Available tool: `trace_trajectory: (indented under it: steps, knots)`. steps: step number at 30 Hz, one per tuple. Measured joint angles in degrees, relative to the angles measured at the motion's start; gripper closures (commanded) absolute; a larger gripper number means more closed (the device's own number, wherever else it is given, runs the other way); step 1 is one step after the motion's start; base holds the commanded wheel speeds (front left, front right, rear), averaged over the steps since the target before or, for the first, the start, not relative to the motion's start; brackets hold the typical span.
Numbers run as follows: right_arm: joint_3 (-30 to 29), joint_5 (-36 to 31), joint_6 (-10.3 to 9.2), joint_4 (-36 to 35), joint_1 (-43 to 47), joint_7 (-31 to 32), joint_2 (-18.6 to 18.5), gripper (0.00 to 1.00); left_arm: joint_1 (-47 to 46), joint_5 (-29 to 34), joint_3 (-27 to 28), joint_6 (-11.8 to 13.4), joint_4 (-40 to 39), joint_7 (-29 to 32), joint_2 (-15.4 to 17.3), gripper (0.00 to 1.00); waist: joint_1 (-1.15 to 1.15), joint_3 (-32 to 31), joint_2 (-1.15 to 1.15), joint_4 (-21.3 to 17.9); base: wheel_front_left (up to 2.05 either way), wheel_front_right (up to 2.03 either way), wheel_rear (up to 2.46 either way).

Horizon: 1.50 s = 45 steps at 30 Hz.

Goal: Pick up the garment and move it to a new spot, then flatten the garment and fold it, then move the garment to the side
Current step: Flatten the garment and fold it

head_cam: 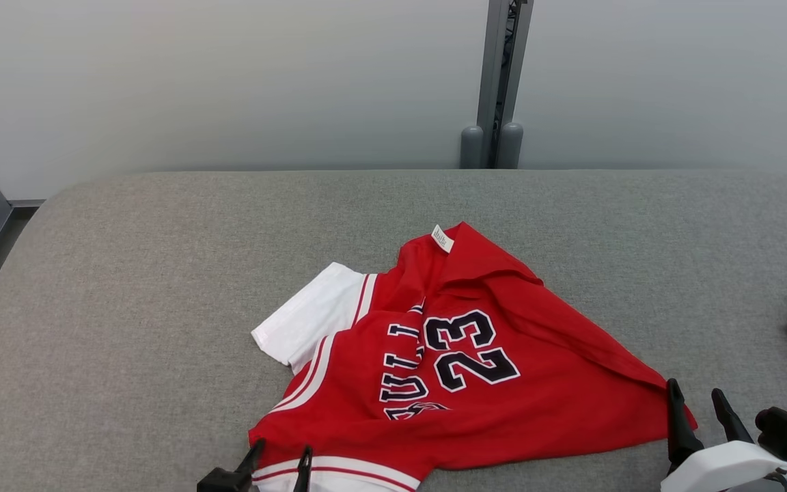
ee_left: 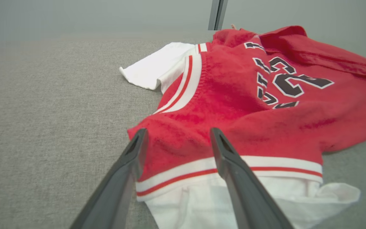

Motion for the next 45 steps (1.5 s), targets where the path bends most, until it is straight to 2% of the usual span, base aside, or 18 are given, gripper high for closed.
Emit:
trace_trajectory:
  steps: [6, 19, 26, 27, 28, 29, 30, 33, 38, 45]
  knots:
    - [0.4, 0.8, 0.0, -0.5, 0.3, 0.0, 0.0, 0.0, 1.3, -0.8, -2.7, -1.0, 0.6, 0.0, 0.0, 0.0, 0.0, -0.2, 0.0, 0.3, 0.0, 0.0, 0.0]
    - [1.2, 1.4, 0.0, -0.5, 0.3, 0.0, 0.0, 0.0, 1.4, -2.4, -3.8, -2.9, 4.1, 0.0, 0.0, 0.0, 0.0, -0.1, 0.0, 0.8, 0.0, 0.0, 0.0]
    - [1.5, 1.4, 0.0, -0.6, 0.2, 0.0, 0.0, 0.0, 1.1, -3.4, -4.6, -2.8, 6.0, 0.0, 0.0, 0.0, 0.0, 0.1, 0.0, 0.9, 0.0, 0.0, 0.0]
    - [1.6, 1.4, 0.0, -0.6, 0.1, 0.0, 0.0, 0.0, 1.0, -3.4, -4.7, -2.8, 6.1, 0.0, 0.0, 0.16, 0.0, 0.1, 0.0, 0.9, 0.0, 0.0, 0.0]
    - [1.6, 1.3, 0.0, -0.6, 0.1, 0.0, 0.0, 0.0, 0.9, -3.5, -4.8, -2.8, 6.3, 0.0, 0.0, 0.26, 0.0, 0.2, 0.0, 0.8, 0.0, 0.0, 0.0]
    - [1.6, 1.3, 0.0, -0.6, 0.1, 0.0, 0.0, 0.0, 0.9, -3.5, -4.8, -2.8, 6.3, 0.0, 0.0, 0.51, 0.0, 0.2, 0.0, 0.8, 0.0, 0.0, 0.0]
    - [1.6, 1.3, 0.0, -0.6, 0.1, 0.0, 0.0, 0.0, 0.8, -3.6, -5.0, -2.8, 6.4, 0.0, 0.0, 0.51, 0.0, 0.2, 0.0, 0.8, 0.0, 0.0, 0.0]
    - [1.7, 1.3, 0.0, -0.6, 0.0, 0.0, 0.0, 0.0, 0.2, -3.6, -5.5, -2.6, 7.0, 0.0, 0.0, 1.0, 0.0, 0.3, 0.0, 0.7, 0.0, 0.0, 0.0]
    - [1.8, 1.3, 0.0, -0.5, 0.0, 0.0, 0.0, 0.0, -0.5, -3.3, -5.7, -1.8, 6.4, 0.0, 0.0, 1.0, 0.0, 0.4, 0.0, 0.4, 0.0, 0.0, 0.0]
    - [2.0, 1.2, 0.0, -0.4, 0.1, 0.0, 0.0, 0.0, -1.3, 0.7, -1.4, -0.2, -2.6, 0.0, 0.0, 1.0, 0.0, 0.5, 0.0, 0.4, 0.0, 0.0, 0.0]
